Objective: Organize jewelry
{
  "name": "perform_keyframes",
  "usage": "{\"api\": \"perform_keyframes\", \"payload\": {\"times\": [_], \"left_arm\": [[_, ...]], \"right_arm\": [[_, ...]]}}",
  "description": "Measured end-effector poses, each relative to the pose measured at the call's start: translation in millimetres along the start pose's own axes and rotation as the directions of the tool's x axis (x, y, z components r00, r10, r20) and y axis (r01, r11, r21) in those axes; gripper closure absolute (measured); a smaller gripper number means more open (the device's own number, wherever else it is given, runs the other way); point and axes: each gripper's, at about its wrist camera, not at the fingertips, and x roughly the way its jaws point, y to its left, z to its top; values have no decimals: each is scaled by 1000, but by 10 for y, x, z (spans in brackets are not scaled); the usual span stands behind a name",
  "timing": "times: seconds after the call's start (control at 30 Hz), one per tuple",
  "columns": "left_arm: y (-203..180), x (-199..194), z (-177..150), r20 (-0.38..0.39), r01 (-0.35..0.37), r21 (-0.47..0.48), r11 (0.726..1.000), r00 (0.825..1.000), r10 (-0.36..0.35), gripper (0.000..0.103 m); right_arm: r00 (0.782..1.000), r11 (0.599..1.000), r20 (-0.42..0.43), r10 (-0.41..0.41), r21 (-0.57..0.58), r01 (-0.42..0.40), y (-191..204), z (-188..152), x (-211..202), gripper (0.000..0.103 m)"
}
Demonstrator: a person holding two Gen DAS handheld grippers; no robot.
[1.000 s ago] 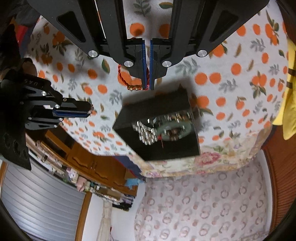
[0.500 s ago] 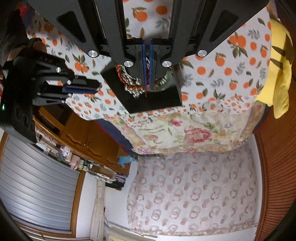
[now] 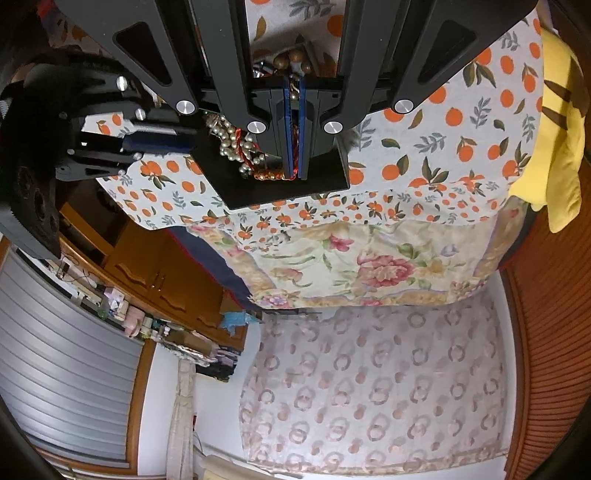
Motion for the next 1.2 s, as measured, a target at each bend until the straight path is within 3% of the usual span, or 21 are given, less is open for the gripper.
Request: {"api": "perform_keyframes", "payload": {"times": [0.3,0.33,0.37,0.43,0.5,0.57,0.6,0.73,1.0,1.13,1.17,1.2], "left_arm": [[-8,82,-10,-16,-38,-6,999,999,38,101],[-11,83,-20,-18,-50,-6,999,999,50,94],[-12,87,-28,-23,-62,-7,998,998,62,78],[-20,58,-58,-18,-72,-11,997,997,72,63],[-50,9,-98,-16,-86,-7,996,996,86,57],[-86,-50,-145,-13,-118,-1,993,993,118,29],[-103,-97,-172,-3,-132,0,991,991,132,26],[-161,-276,-294,24,-138,-6,990,990,138,23],[-305,-400,-383,62,-24,-22,999,998,25,23],[-388,-496,-455,58,-36,-6,999,998,37,22],[-412,-532,-484,58,-55,0,999,997,55,17],[-431,-565,-505,61,-69,3,998,996,69,14]], "right_arm": [[999,999,25,-33,32,32,-28,-67,-156,73],[999,999,28,-37,36,36,-31,-81,-182,72],[999,998,33,-44,41,43,-32,-106,-218,71],[997,997,45,-58,50,55,-21,-144,-299,70],[996,996,59,-72,61,68,-9,-204,-398,69],[992,993,76,-99,78,93,5,-266,-500,60],[990,991,86,-110,88,102,0,-297,-552,53],[984,986,122,-131,116,117,39,-427,-735,52],[977,984,160,-138,131,117,153,-676,-954,52],[972,978,170,-165,152,140,164,-785,-1054,52],[970,976,172,-174,159,147,165,-799,-1076,52],[966,973,177,-188,170,158,173,-830,-1115,45]]}}
